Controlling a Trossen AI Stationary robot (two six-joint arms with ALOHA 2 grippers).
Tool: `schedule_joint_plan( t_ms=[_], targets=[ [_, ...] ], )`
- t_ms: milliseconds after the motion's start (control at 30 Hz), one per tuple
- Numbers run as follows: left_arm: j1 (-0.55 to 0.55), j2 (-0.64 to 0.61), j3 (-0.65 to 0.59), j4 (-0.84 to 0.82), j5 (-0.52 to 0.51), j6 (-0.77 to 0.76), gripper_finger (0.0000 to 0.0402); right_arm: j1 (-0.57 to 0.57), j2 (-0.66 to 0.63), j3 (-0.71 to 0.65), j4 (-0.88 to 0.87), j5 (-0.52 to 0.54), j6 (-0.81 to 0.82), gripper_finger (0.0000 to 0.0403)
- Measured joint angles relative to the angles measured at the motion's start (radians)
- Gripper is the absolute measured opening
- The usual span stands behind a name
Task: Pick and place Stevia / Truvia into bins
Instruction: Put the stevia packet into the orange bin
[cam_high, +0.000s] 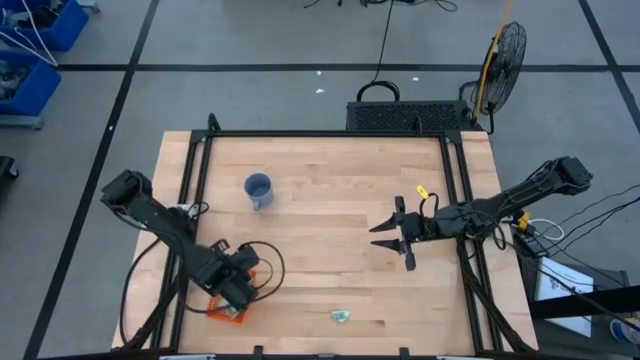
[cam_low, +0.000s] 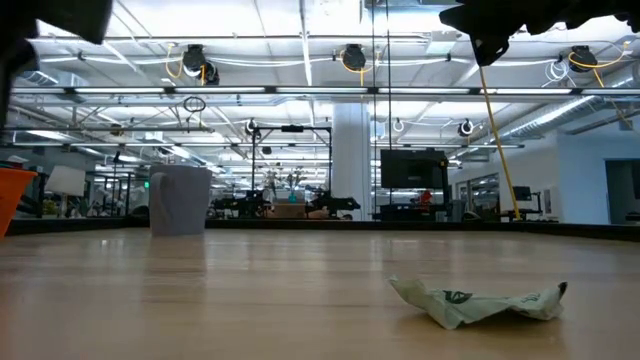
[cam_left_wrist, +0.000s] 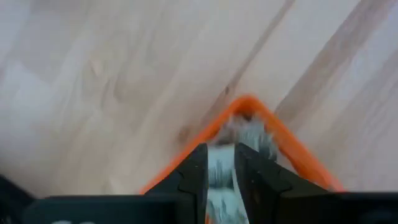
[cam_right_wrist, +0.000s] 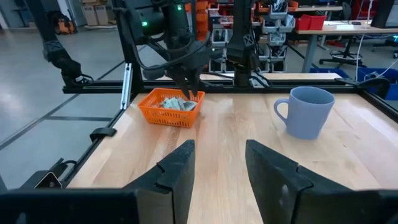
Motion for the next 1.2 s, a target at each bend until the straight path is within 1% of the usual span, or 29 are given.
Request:
schedule_joint_plan(
  t_ms=[100,233,400,467,533,633,767,867,933,1033,1200],
  targets=[
    [0.021,0.000,0.000,0.059,-0.059,0.076,0.0094,0.000,0.000,0.000,0.000,0.000,0.000,0.0134],
    [0.044,0.000,0.000,0.235,-0.114,0.265,0.0098,0.000,0.000,0.000,0.000,0.001,0.000,0.0134],
    [0.064,0.000,0.000,0.602,-0.206,0.630,0.0098,0.000,0.000,0.000,0.000,0.002,0.000,0.0134],
    [0.082,0.007,0.000,0.755,-0.209,0.756,0.0098,0.000,0.000,0.000,0.000,0.002,0.000,0.0134],
    [0.101,0.030,0.002,0.871,-0.208,0.842,0.0098,0.000,0.000,0.000,0.000,0.002,0.000,0.0134],
    [0.138,0.096,0.002,0.983,-0.119,0.902,0.0098,0.000,0.000,0.000,0.000,0.002,0.000,0.0134],
    [0.181,0.220,0.004,1.073,0.014,0.958,0.0098,0.000,0.000,0.000,-0.002,0.002,0.000,0.0134],
    [0.209,0.320,0.014,1.155,0.070,1.022,0.0098,0.000,0.000,0.000,-0.003,0.002,-0.001,0.0134],
    [0.229,0.383,0.038,1.222,0.129,1.049,0.0098,0.000,0.000,0.000,-0.004,0.002,0.000,0.0134],
    [0.256,0.467,0.091,1.265,0.233,1.076,0.0105,0.000,0.000,0.000,-0.004,0.002,-0.001,0.0134],
    [0.274,0.551,0.182,1.256,0.308,1.136,0.0143,0.000,0.000,0.000,-0.005,0.002,-0.001,0.0134]
  ],
)
